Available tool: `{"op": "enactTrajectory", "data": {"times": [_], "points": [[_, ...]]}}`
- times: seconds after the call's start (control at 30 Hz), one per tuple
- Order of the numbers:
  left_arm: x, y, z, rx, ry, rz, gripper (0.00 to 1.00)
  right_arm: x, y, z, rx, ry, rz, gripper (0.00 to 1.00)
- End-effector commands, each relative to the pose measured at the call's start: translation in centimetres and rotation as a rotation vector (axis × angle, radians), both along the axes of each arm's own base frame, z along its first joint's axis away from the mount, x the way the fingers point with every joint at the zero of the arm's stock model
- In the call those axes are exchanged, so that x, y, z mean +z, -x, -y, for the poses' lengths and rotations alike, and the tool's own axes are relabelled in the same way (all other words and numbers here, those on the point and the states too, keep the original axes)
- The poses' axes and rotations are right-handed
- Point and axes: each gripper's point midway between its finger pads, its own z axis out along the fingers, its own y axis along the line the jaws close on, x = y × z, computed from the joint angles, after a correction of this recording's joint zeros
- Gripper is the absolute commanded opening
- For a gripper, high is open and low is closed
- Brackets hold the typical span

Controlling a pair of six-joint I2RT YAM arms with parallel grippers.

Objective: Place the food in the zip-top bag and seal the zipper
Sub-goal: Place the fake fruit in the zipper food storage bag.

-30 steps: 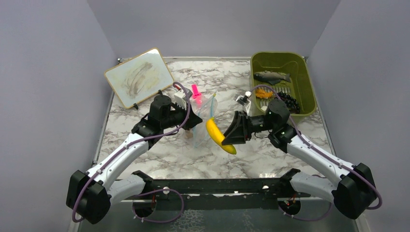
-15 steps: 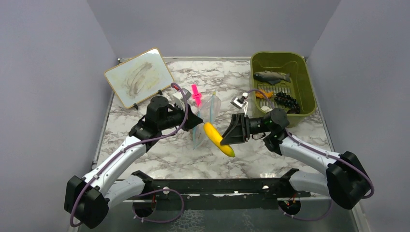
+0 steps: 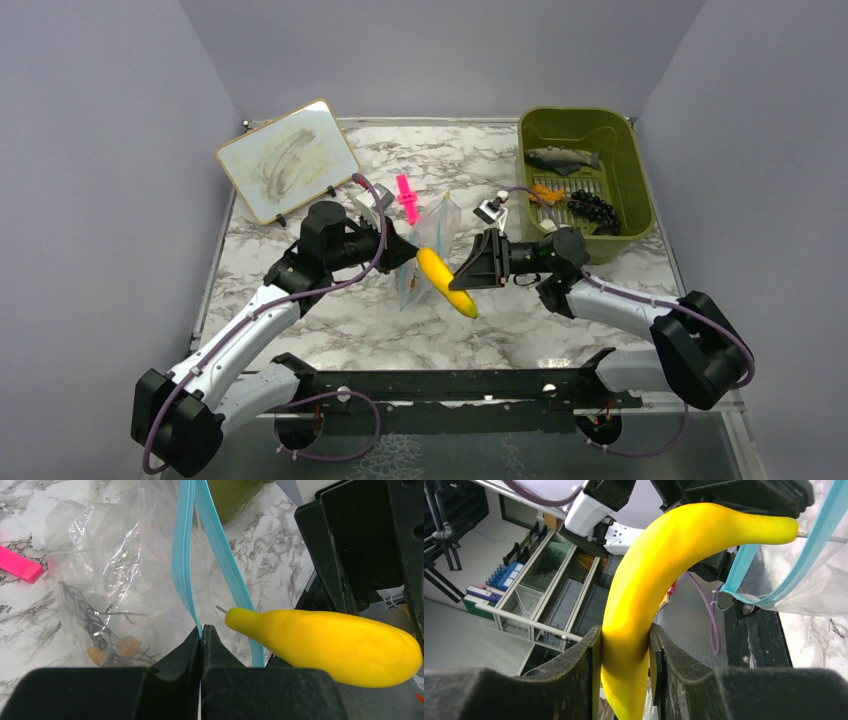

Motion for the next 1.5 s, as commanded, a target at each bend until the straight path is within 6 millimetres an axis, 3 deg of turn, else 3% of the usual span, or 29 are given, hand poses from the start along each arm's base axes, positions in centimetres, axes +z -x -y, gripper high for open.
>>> {"op": "enactTrajectory", "data": {"times": [0.0,0.17,0.37,0.53,0.63,0.73,0.83,1.23,1.47], "points": [[0.8,0.6,0.3,-0.037,0.029,0.029,0.0,-0.9,-1.4,-0.6,-0.09,0.005,-0.037,0.14],[1.1,0.6,0.3,-0.033,0.038,0.03,0.0,-3.6,-3.7,-0.9,-0.232,0.088,-0.209,0.14],[1.4,0.9,0.4,-0.048,0.054,0.049,0.0,-4.6,-6.1,-1.2,-0.341,0.123,-0.35,0.16],[1.3,0.8,0.4,-0.047,0.056,0.049,0.0,-7.2,-7.9,-2.4,-0.357,0.263,-0.544,0.21],[1.1,0.8,0.4,-0.046,0.053,0.046,0.0,-6.9,-8.2,-2.7,-0.346,0.216,-0.613,0.28],[1.0,0.7,0.4,-0.045,0.049,0.042,0.0,-5.8,-8.7,-3.0,-0.337,0.168,-0.59,0.43],[0.9,0.7,0.4,-0.043,0.044,0.04,0.0,-5.0,-9.0,-3.3,-0.335,0.164,-0.564,0.52],[0.9,0.1,-0.1,-0.002,0.024,0.049,0.0,-2.1,-9.4,-2.7,-0.399,0.144,-0.507,0.59],[1.0,0.2,-0.2,-0.001,0.025,0.053,0.0,-2.0,-9.9,-2.4,-0.46,0.192,-0.45,0.59]]}}
